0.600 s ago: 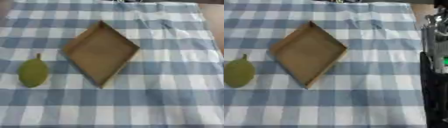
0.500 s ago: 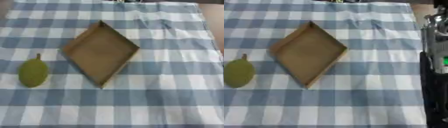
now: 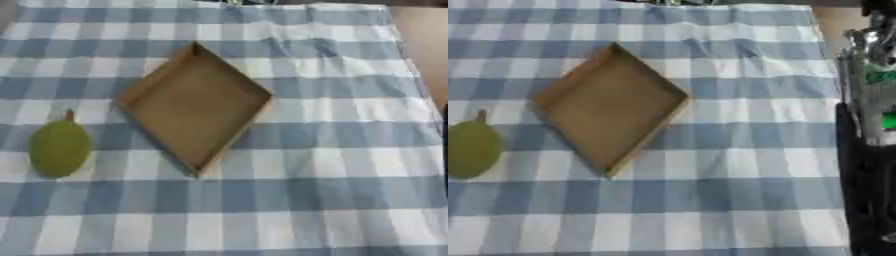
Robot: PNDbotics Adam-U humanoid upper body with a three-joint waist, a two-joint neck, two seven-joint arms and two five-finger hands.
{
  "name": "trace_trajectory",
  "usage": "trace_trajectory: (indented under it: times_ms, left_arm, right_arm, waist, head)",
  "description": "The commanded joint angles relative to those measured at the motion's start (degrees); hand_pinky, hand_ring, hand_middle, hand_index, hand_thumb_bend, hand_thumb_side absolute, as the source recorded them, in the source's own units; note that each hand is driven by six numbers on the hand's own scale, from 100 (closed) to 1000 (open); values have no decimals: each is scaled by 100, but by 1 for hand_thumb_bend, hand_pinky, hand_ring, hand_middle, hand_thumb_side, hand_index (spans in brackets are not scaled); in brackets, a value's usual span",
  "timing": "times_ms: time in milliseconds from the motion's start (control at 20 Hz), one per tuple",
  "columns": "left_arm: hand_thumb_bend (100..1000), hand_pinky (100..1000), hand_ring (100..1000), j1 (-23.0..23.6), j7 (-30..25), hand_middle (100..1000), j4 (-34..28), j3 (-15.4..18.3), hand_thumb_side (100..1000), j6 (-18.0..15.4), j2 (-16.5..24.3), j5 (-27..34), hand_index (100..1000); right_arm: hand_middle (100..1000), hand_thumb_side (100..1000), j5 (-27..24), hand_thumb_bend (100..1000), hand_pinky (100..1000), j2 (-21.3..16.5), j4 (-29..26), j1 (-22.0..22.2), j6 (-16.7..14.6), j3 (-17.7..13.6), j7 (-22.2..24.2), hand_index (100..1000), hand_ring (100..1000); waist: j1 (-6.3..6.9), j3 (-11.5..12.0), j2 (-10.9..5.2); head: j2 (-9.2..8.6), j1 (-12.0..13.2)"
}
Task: Pick up objects on the table and place them in the box.
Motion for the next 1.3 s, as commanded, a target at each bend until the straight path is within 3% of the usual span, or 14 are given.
trace_trajectory:
  times_ms: [50, 300, 700, 750, 800, 850, 1150, 1300]
  left_arm:
    - [133, 734, 613, 107, -177, 620, -84, -10, 523, 143, 432, -335, 837]
    - [216, 799, 700, 506, -845, 727, -84, -208, 572, 587, 1344, -1440, 900]
    - [276, 858, 763, 704, -2427, 783, -84, -736, 666, 946, 2649, -2630, 942]
    - [309, 876, 782, 709, -2600, 801, -84, -794, 692, 965, 2758, -2730, 957]
    - [425, 887, 792, 711, -2794, 806, -84, -864, 647, 972, 2877, -2840, 962]
    - [345, 892, 797, 706, -2975, 819, -84, -938, 697, 978, 2986, -2926, 963]
    - [455, 913, 823, 466, -3595, 850, -84, -1467, 761, 1036, 3472, -2857, 982]
    - [454, 918, 824, 264, -3875, 850, -84, -1735, 764, 1198, 3580, -2720, 974]
  right_arm:
    - [735, 578, 21, 100, 847, -153, -89, -40, 34, -28, -5, 798, 808]
    - [735, 577, 65, 100, 847, -256, -89, -9, 61, -31, -14, 799, 808]
    - [734, 577, 84, 100, 847, -308, -89, -3, 76, -22, -18, 799, 808]
    - [734, 577, 83, 100, 847, -310, -89, -2, 78, -20, -17, 799, 808]
    - [734, 573, 81, 100, 847, -311, -89, -1, 81, -17, -15, 799, 808]
    - [734, 577, 78, 100, 847, -312, -89, -1, 83, -12, -10, 799, 808]
    - [732, 577, 59, 100, 847, -319, -89, 23, 105, 12, 16, 799, 807]
    - [731, 577, 48, 100, 847, -317, -89, 30, 110, 18, 24, 799, 807]
  waist:
    - [22, 22, -99]
    - [58, 92, -100]
    - [110, 80, -92]
    - [117, 74, -89]
    - [124, 67, -86]
    - [130, 59, -84]
    - [142, 21, -87]
    - [144, 3, -93]
  head:
    - [-72, -37]
    - [-56, -41]
    - [-97, -71]
    - [-94, -76]
    - [-90, -78]
    - [-89, -77]
    - [-89, -30]
    - [-77, 2]
